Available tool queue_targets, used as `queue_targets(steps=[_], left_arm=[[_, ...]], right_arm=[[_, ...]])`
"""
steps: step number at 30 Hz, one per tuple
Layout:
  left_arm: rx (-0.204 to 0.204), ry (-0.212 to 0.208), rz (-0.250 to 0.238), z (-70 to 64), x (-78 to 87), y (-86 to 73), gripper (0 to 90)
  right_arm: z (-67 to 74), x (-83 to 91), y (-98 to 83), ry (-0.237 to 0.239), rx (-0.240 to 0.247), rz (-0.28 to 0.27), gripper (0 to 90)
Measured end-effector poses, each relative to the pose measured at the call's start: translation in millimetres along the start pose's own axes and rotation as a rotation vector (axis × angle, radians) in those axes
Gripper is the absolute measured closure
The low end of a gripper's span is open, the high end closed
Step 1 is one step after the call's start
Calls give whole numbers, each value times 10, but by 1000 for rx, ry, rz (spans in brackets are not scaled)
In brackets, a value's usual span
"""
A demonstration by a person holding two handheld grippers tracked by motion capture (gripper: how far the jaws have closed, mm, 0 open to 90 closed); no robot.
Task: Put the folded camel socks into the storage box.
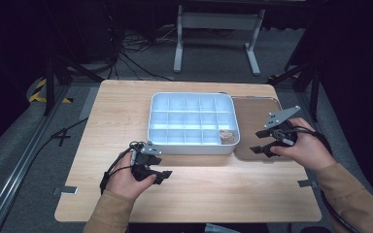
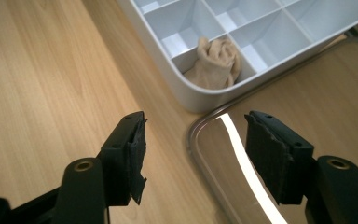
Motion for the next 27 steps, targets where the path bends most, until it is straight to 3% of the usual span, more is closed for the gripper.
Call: queue_targets(steps=[11, 18, 21, 27], left_arm=[[10, 10, 5, 41, 9, -13, 403], [13, 13, 8, 70, 0, -27, 403], [20, 16, 11, 82, -11, -36, 403], [22, 16, 12, 99, -22, -41, 403]], right_arm=[[226, -117, -292, -27, -51, -67, 372], [331, -283, -435, -35, -82, -91, 368], [407, -425, -539, -15, -104, -88, 368], [472, -563, -629, -35, -103, -106, 370]])
Point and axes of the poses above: each handheld gripper's, and its own axes: x roughly backward along the jaws, y roughly out of its top, z roughly to its left, the point moved 7 cm from there along -x, roughly forward along the jaws, and after that the axes turned 11 degrees about x, right-handed, at the moved point
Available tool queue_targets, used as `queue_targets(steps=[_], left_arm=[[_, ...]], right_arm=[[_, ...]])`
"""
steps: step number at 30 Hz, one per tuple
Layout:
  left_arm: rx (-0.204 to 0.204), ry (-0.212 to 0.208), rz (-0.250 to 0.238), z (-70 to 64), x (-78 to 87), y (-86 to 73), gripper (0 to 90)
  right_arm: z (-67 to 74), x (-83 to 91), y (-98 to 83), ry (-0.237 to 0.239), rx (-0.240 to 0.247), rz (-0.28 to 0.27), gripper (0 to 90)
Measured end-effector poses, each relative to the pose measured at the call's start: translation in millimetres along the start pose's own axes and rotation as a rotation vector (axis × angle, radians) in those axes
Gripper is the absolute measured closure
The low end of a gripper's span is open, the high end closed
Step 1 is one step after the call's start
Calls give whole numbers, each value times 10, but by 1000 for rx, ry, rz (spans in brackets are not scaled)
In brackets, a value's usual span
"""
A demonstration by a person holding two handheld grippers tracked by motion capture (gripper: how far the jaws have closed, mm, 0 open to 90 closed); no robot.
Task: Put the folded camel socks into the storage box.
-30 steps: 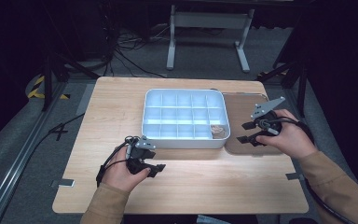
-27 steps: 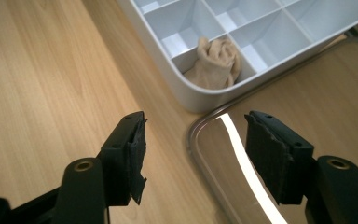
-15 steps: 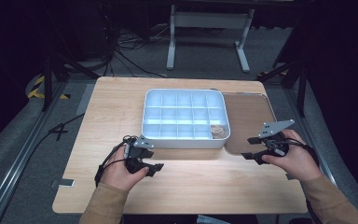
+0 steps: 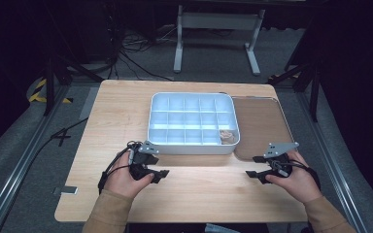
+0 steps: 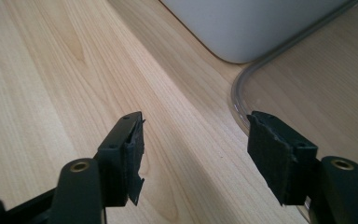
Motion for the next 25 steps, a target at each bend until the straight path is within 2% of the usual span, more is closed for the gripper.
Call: queue_targets(steps=[10, 11, 14, 18, 25], left_arm=[[-4, 12, 21, 23, -33, -23, 401], [4, 4, 23, 23, -49, -33, 402], [5, 4, 28, 33, -64, -43, 402], [9, 2, 36, 47, -77, -56, 402], [13, 2, 39, 56, -85, -65, 400]], right_arm=[[139, -207, -189, 13, -12, 8, 373], [157, -226, -201, 13, -8, 4, 373], [182, -249, -217, 10, -1, 4, 373], [241, -294, -230, -16, 14, -15, 372], [266, -318, -223, -12, 16, -23, 367]])
Point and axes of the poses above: each handheld gripper's, and its own axes: x roughly backward along the jaws, y roughly out of its top, z roughly to its left, the point moved 7 cm from there along -x, roughly forward along the jaws, and after that the axes turned 11 degrees about x, right-handed, at the moved point
